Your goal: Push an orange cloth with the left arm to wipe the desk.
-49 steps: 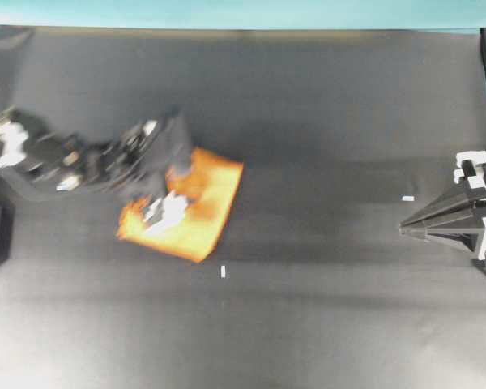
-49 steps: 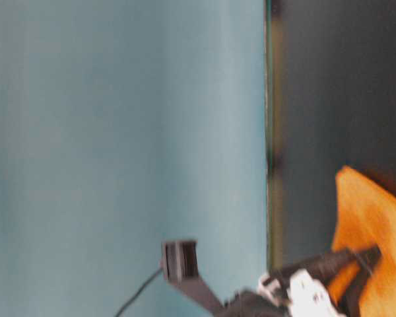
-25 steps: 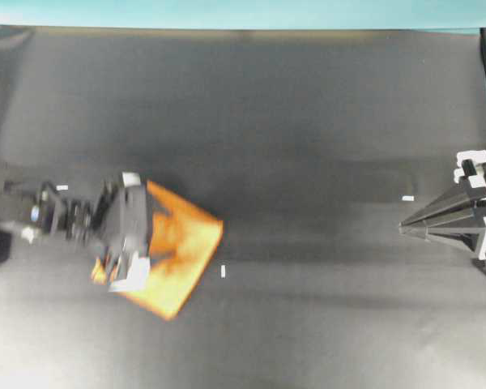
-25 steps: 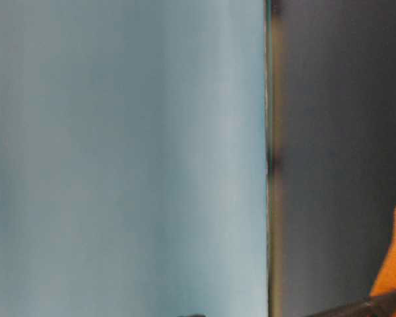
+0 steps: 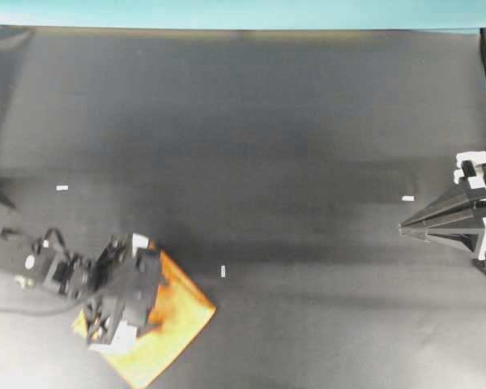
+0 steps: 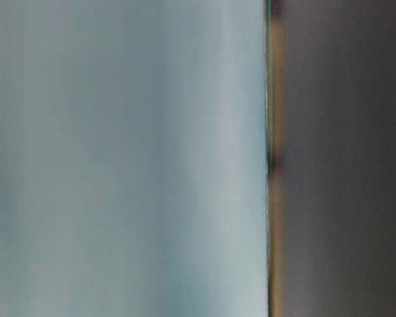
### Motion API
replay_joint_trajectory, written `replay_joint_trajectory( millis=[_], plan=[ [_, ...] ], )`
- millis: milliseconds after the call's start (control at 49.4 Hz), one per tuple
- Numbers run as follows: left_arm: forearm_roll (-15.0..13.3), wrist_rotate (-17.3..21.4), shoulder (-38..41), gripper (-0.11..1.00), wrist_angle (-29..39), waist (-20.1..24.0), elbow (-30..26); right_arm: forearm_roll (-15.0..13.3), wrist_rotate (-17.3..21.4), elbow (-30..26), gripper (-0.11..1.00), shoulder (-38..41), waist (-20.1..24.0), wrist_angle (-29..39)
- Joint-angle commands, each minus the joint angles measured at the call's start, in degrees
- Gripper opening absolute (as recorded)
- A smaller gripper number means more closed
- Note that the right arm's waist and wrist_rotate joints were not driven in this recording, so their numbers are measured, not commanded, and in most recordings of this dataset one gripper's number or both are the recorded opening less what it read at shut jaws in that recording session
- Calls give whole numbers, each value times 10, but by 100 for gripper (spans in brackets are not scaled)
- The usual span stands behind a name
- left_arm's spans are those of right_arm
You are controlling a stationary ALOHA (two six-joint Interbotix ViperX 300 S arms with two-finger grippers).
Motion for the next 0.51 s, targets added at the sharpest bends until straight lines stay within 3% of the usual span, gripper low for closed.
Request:
replay_joint_trajectory(
  millis=[0,486],
  plan=[
    [3,-11,-8,80,15,-19,-17,0,0,-3,0,4,0,-4],
    [2,-12,-8,80,70,-57,-66,0,0,0,0,3,0,-6]
  ],
)
